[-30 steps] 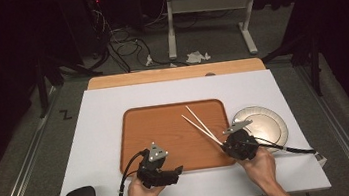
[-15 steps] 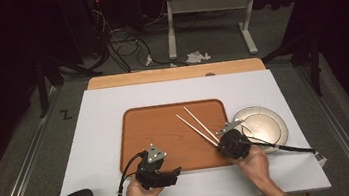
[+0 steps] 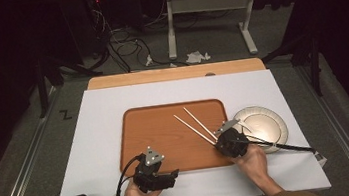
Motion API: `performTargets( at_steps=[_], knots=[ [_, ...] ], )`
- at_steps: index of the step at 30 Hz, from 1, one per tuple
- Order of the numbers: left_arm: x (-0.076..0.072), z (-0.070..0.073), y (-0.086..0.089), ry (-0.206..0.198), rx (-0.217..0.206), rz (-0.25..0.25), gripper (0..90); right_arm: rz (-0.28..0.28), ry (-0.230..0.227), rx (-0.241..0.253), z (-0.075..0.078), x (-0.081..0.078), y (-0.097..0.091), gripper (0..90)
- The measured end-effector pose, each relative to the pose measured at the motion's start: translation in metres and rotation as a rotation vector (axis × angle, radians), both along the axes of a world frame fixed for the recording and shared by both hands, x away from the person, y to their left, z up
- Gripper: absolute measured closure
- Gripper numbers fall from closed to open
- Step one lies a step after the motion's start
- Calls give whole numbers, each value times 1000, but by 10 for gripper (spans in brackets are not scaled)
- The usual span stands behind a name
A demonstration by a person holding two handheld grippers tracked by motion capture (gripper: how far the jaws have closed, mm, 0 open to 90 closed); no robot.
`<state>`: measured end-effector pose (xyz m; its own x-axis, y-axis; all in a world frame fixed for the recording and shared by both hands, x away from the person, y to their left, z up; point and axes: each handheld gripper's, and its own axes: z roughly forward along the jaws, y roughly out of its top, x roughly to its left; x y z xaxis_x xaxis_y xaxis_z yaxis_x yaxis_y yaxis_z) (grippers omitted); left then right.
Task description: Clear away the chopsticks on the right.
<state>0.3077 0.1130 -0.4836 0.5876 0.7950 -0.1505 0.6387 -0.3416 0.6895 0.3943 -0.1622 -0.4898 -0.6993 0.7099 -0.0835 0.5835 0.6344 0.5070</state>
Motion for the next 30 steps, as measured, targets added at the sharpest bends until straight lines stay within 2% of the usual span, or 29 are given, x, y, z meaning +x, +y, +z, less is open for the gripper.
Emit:
performTargets(
  at_steps=[5,7,8,11,18,20,24,27,30],
  knots=[
    [-4,0,2,-3,1,16,293,-3,-12,2,0,-1,-1,784],
    [-6,0,4,-4,0,23,293,20,-29,37,7,-2,-3,772],
    [-7,1,5,-6,-2,29,293,22,-38,66,12,-2,-5,761],
    [-9,1,9,-8,-6,47,294,24,-74,112,25,-3,-13,720],
    [-12,1,12,-14,-6,71,294,76,-96,164,42,-8,-30,674],
    [-13,1,13,-17,-11,78,293,88,-84,188,42,-12,-37,665],
    [-13,2,13,-21,-17,78,293,78,-73,213,38,-24,-55,646],
    [-14,2,13,-22,-21,77,293,79,-74,200,33,-35,-62,644],
    [-13,2,13,-25,-19,77,293,89,-68,207,30,-38,-61,626]
  ],
)
